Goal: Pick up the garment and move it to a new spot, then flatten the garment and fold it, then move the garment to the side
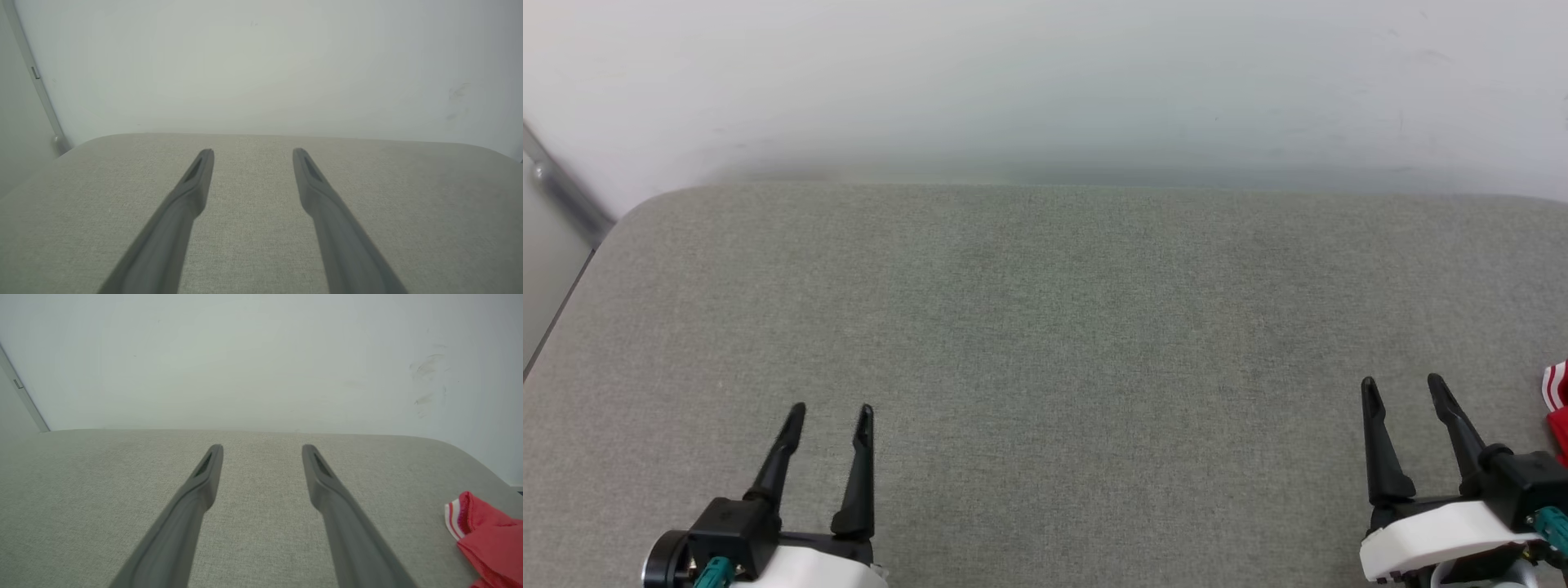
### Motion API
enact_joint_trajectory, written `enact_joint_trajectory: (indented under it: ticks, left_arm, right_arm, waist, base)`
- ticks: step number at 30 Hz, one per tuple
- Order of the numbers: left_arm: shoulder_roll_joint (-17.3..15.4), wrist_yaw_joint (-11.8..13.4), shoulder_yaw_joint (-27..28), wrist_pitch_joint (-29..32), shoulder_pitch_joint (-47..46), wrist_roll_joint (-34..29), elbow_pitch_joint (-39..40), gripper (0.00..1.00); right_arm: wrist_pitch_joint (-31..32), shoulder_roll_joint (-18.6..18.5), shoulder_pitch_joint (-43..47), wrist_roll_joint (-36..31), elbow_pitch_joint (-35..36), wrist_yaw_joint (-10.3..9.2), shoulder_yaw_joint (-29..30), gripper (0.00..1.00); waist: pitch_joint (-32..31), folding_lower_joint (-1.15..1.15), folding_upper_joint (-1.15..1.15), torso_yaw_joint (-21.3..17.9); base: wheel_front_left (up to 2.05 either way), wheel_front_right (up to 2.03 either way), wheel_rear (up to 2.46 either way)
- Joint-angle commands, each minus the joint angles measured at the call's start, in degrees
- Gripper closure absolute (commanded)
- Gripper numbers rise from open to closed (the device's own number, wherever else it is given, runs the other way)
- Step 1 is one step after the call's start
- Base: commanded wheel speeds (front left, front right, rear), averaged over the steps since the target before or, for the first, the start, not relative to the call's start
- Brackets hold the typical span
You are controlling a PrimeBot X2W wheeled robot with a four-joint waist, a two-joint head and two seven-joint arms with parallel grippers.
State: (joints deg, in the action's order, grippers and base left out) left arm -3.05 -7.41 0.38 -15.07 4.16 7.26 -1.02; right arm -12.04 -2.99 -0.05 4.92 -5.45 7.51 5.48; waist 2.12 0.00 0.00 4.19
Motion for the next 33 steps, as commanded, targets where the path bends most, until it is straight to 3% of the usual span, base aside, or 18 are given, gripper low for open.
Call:
enact_joint_trajectory:
  ticks: [1,2,33]
  left_arm:
    - [0.0,-0.1,0.5,-0.1,0.0,0.1,0.6,0.00]
    - [0.0,0.0,0.2,0.0,0.3,0.2,-0.2,1.00]
    - [-1.5,0.0,0.1,6.0,-3.5,32.6,-5.5,1.00]
  right_arm:
    - [0.1,0.2,-0.2,-0.2,0.3,-0.04,-0.1,0.00]
    - [0.1,0.0,0.1,0.2,-0.8,0.00,-0.1,1.00]
    - [6.7,0.1,-2.3,31.6,-4.1,-0.01,0.4,1.00]
  waist:
    - [-0.1,0.00,0.00,0.0]
    - [-0.1,0.00,0.00,0.0]
    - [-0.5,0.00,0.00,-1.0]
  base:
    - [0.00,0.00,0.00]
    - [0.00,0.00,0.00]
    - [0.00,0.00,0.00]
